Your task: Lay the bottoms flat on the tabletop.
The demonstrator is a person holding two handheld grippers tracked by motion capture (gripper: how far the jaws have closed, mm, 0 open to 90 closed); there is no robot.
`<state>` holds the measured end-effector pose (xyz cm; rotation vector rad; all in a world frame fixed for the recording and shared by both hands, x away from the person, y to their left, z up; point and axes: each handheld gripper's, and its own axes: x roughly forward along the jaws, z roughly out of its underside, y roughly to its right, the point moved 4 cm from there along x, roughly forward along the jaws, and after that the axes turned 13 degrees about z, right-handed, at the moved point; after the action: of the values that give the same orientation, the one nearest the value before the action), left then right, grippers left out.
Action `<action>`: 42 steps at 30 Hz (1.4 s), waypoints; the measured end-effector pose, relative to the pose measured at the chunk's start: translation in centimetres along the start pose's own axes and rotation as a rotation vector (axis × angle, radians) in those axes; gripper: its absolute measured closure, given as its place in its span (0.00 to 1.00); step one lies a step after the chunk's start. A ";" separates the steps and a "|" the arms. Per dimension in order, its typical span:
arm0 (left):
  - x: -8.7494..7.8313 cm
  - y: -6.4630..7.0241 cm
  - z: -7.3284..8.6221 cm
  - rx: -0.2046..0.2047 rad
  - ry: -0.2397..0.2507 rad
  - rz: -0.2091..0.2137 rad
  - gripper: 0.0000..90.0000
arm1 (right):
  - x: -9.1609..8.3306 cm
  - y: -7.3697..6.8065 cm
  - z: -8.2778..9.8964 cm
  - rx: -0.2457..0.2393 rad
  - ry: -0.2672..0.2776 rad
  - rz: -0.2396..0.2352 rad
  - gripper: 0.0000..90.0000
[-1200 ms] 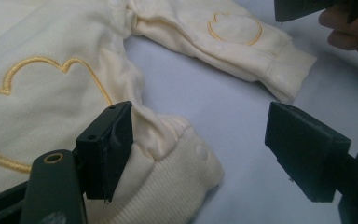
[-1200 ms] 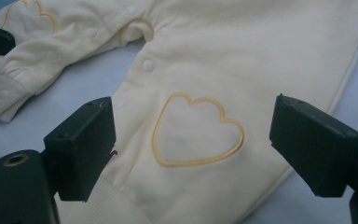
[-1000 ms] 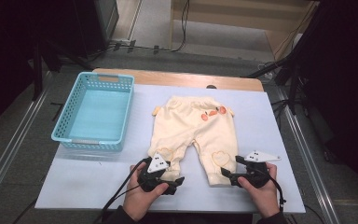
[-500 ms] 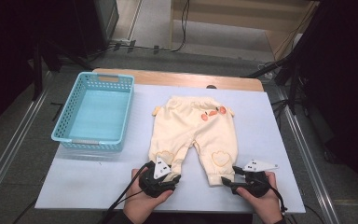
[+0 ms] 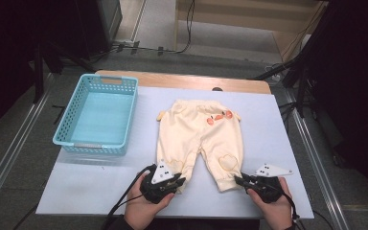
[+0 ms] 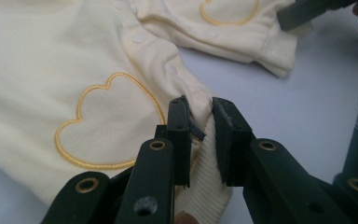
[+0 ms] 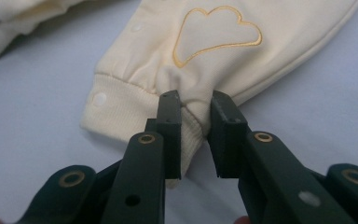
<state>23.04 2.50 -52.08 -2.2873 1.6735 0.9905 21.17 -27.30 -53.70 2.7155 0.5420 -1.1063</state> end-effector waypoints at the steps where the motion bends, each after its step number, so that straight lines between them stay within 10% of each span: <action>1: 0.2 0.1 0.2 0.001 -0.009 0.009 0.87 | -0.2 0.1 0.1 0.004 0.000 -0.002 0.82; 8: 0.1 0.3 0.0 -0.032 0.008 0.100 0.64 | -0.6 0.5 1.5 0.029 -0.020 -0.023 0.76; 16: -3.5 -3.0 -1.6 -0.065 0.107 -0.025 0.39 | -1.9 -1.8 -0.2 -0.005 0.114 -0.057 0.53; 22: -3.3 -6.9 -0.8 -0.164 0.061 -0.152 0.47 | -0.5 -6.9 -1.9 -0.086 0.119 -0.165 0.57; 26: -2.5 -7.4 -0.3 -0.184 0.021 -0.182 0.52 | 0.4 -10.4 -3.1 -0.131 0.130 -0.277 0.60; 33: -1.9 -7.7 0.7 -0.209 -0.020 -0.219 0.75 | 2.2 -14.6 -4.6 -0.218 0.137 -0.342 0.63; 38: -2.0 -7.7 0.8 -0.215 -0.022 -0.205 0.90 | 4.4 -16.2 -4.1 -0.297 0.066 -0.276 0.61; 42: -1.9 -7.6 0.8 -0.212 -0.025 -0.193 0.98 | 4.7 -16.9 -3.9 -0.354 0.062 -0.170 0.87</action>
<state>29.20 7.25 -53.57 -2.4976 1.3638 1.1961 20.23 -9.32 -54.40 2.4362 0.8986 -0.8643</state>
